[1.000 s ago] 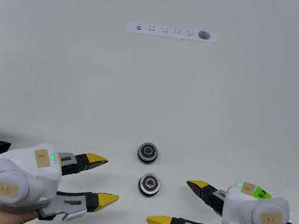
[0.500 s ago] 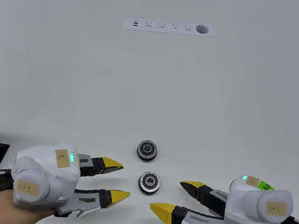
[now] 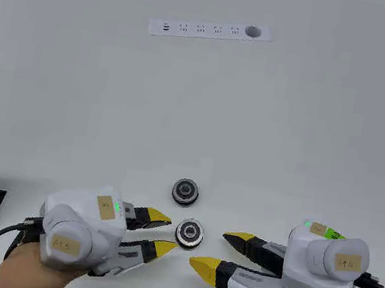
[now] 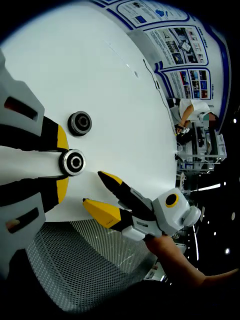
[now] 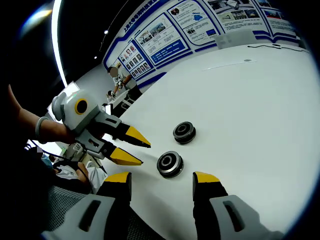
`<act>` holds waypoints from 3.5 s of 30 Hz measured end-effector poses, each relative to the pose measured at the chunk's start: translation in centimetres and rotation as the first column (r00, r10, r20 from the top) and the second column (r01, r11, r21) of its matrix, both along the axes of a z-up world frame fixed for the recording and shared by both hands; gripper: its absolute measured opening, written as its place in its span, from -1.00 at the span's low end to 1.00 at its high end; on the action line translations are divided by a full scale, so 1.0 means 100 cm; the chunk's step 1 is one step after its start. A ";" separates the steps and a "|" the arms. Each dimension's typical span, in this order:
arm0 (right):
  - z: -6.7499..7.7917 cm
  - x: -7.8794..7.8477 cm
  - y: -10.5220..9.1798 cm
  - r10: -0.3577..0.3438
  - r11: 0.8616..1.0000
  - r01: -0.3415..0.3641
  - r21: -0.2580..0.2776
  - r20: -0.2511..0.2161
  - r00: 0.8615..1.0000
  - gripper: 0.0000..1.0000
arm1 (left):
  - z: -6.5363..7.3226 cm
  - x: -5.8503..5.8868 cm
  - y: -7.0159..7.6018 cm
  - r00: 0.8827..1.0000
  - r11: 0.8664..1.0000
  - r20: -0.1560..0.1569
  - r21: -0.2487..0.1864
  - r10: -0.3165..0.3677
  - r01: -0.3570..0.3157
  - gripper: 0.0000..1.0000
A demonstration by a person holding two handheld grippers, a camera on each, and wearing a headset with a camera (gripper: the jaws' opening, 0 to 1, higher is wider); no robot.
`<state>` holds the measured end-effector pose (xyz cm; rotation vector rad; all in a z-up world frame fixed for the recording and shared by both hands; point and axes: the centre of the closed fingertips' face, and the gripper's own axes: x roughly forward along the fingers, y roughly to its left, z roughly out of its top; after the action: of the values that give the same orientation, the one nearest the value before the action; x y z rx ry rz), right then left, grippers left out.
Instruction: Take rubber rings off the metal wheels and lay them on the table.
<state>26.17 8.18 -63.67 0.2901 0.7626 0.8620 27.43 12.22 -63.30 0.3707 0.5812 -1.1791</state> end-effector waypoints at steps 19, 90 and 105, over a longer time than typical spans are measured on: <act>-0.003 0.005 0.002 -0.011 1.000 0.011 0.022 -0.011 1.000 -0.01 | -0.009 0.010 -0.020 0.999 0.999 -0.004 0.032 -0.035 0.035 -0.68; -0.011 0.021 0.017 -0.104 0.957 0.183 0.223 -0.325 0.940 -0.29 | -0.021 0.011 -0.026 0.999 0.998 -0.019 0.034 -0.050 0.051 -0.73; -0.014 0.022 0.008 -0.113 0.967 0.175 0.184 -0.302 0.946 -0.58 | -0.021 0.011 -0.025 0.999 0.998 -0.019 0.031 -0.049 0.049 -0.73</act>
<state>28.36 9.02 -65.04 0.6636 0.9114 0.7686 28.50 9.71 -65.39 0.4037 0.6098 -1.2222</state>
